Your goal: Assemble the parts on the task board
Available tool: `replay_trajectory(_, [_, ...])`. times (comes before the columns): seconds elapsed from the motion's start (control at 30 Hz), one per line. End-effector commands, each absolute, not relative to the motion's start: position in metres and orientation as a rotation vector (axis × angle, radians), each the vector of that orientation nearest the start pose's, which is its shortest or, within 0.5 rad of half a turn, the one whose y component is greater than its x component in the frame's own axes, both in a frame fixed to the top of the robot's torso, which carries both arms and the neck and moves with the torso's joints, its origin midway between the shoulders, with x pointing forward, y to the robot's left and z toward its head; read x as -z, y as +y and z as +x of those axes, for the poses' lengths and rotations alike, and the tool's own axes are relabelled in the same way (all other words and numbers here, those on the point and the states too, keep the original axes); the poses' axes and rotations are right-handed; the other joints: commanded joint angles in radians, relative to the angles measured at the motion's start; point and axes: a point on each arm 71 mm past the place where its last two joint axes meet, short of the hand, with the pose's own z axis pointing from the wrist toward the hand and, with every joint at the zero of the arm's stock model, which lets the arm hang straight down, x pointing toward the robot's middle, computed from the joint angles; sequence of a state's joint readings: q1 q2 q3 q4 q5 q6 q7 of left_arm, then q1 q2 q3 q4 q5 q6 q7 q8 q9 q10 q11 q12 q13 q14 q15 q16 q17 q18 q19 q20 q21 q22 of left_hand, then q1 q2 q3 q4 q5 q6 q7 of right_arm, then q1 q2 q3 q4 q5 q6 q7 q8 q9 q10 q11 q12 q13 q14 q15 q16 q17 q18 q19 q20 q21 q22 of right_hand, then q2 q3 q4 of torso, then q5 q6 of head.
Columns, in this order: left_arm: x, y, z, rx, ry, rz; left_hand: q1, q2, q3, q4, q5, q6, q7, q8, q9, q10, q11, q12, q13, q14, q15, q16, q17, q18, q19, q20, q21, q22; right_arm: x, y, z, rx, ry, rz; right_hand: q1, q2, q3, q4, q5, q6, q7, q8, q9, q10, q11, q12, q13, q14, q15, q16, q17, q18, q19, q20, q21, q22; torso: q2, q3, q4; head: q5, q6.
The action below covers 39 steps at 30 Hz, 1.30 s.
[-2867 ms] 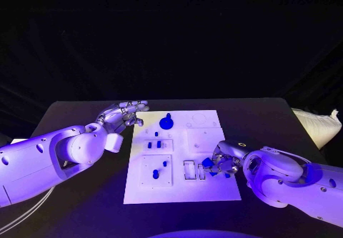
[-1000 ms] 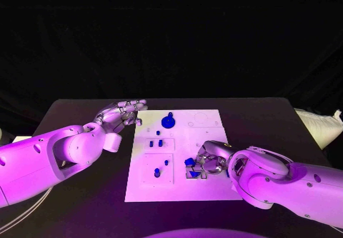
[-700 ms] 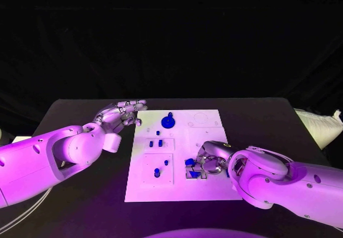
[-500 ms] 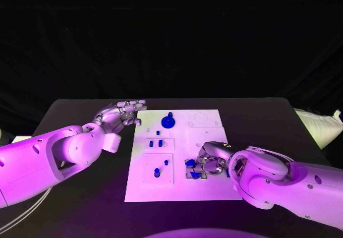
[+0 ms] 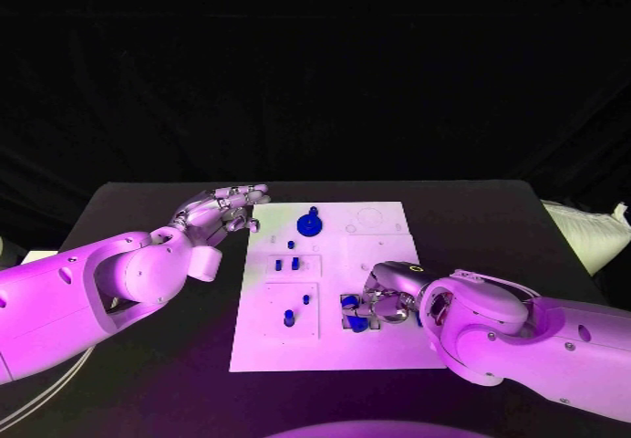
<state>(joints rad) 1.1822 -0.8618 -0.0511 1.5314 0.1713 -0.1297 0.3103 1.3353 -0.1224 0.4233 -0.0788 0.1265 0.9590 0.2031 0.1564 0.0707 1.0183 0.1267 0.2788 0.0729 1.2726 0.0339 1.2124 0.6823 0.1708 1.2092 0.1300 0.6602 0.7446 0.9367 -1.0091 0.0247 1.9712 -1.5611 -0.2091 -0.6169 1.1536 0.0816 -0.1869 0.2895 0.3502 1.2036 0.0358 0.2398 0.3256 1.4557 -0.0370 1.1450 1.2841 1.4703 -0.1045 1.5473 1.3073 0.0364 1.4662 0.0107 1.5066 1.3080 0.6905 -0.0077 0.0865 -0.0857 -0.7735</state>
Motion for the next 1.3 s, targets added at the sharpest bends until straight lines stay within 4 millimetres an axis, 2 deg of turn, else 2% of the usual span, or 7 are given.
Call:
replay_trajectory(0.03, [0.196,0.205,0.479,1.723,1.539,-1.327,0.005,0.006,0.000,-0.004,0.006,-0.007,-0.001,0.003,0.001,-0.005,0.000,0.003,0.001,-0.005,0.000,0.003,-0.001,0.012,-0.006,0.000,0.004,-0.001,0.238,-0.177,0.357,-0.433,2.012,-0.050,-0.031,0.001,-0.019,0.001,-0.054,0.011,-0.010,-0.005,0.001,0.027,-0.010,-0.002,-0.001,0.093,-0.003,0.003,0.223,-0.016,0.073,-0.010,0.004,0.187,0.000,-0.0002,0.0010,0.000,-0.001])
replay_trajectory(0.23, [0.196,0.205,0.479,1.722,1.540,-1.328,0.005,0.006,0.000,-0.004,0.006,-0.007,-0.001,0.003,0.001,-0.006,0.000,0.004,0.001,-0.005,0.000,0.003,-0.002,0.012,-0.006,0.000,0.004,-0.001,0.237,-0.178,0.359,-0.414,1.986,-0.073,-0.123,0.009,-0.092,0.003,-0.275,0.002,-0.009,-0.001,0.023,0.025,-0.008,-0.020,0.000,0.091,-0.002,0.000,0.217,-0.014,0.069,-0.009,-0.001,0.181,0.000,-0.0004,0.0017,-0.002,0.000])
replay_trajectory(0.3, [0.196,0.206,0.479,1.721,1.541,-1.329,0.005,0.006,0.000,-0.004,0.006,-0.008,0.000,0.003,0.001,-0.006,0.001,0.004,0.001,-0.006,0.000,0.003,-0.003,0.012,-0.007,0.000,0.004,-0.001,0.236,-0.178,0.360,-0.410,1.974,-0.079,-0.135,0.005,-0.105,0.003,-0.294,0.000,-0.008,-0.001,0.026,0.024,-0.007,-0.025,-0.001,0.091,-0.002,-0.001,0.215,-0.014,0.068,-0.009,-0.004,0.179,-0.001,-0.0001,0.0019,-0.002,0.000])
replay_trajectory(0.5, [0.196,0.206,0.479,1.721,1.543,-1.329,0.004,0.006,-0.001,-0.004,0.006,-0.009,0.000,0.004,0.001,-0.007,0.001,0.005,0.001,-0.007,0.001,0.002,-0.005,0.012,-0.007,0.000,0.004,-0.001,0.233,-0.179,0.359,-0.414,1.938,-0.082,-0.133,0.002,-0.112,0.000,-0.292,-0.002,-0.008,0.000,0.030,0.024,-0.007,-0.028,-0.001,0.091,-0.001,-0.002,0.215,-0.013,0.068,-0.009,-0.004,0.179,0.000,0.0010,0.0022,-0.001,0.000])
replay_trajectory(0.7, [0.197,0.206,0.479,1.720,1.544,-1.331,0.004,0.006,-0.001,-0.004,0.006,-0.009,0.000,0.004,0.001,-0.007,0.001,0.005,0.001,-0.007,0.001,0.002,-0.005,0.012,-0.007,0.000,0.004,-0.001,0.226,-0.179,0.355,-0.436,1.907,-0.077,-0.068,-0.008,-0.107,-0.014,-0.284,-0.003,-0.009,0.003,0.042,0.027,-0.008,-0.023,0.008,0.092,-0.002,0.001,0.220,-0.015,0.070,-0.008,0.000,0.185,0.000,0.0009,0.0022,-0.001,-0.001])
replay_trajectory(0.93, [0.198,0.207,0.478,1.717,1.545,-1.334,0.004,0.006,-0.001,-0.004,0.006,-0.009,0.000,0.004,0.001,-0.007,0.001,0.005,0.001,-0.007,0.001,0.002,-0.005,0.012,-0.007,0.000,0.004,-0.001,0.222,-0.181,0.352,-0.440,1.911,-0.089,0.045,-0.024,-0.086,-0.059,-0.284,-0.007,-0.009,0.005,0.055,0.030,-0.009,-0.022,0.017,0.092,-0.002,0.001,0.221,-0.015,0.071,-0.009,0.001,0.186,-0.001,0.0004,0.0023,-0.003,-0.001])
replay_trajectory(1.3, [0.199,0.207,0.478,1.715,1.550,-1.337,0.004,0.007,-0.001,-0.004,0.006,-0.010,0.000,0.005,0.001,-0.010,0.001,0.007,0.001,-0.007,0.001,0.003,-0.004,0.012,-0.008,0.000,0.004,-0.001,0.224,-0.183,0.353,-0.425,1.935,-0.100,0.059,-0.015,-0.081,-0.062,-0.280,-0.006,-0.009,0.006,0.058,0.032,-0.009,-0.016,0.022,0.093,-0.002,0.005,0.227,-0.017,0.073,-0.008,0.005,0.191,0.000,-0.0002,0.0043,-0.004,-0.002])
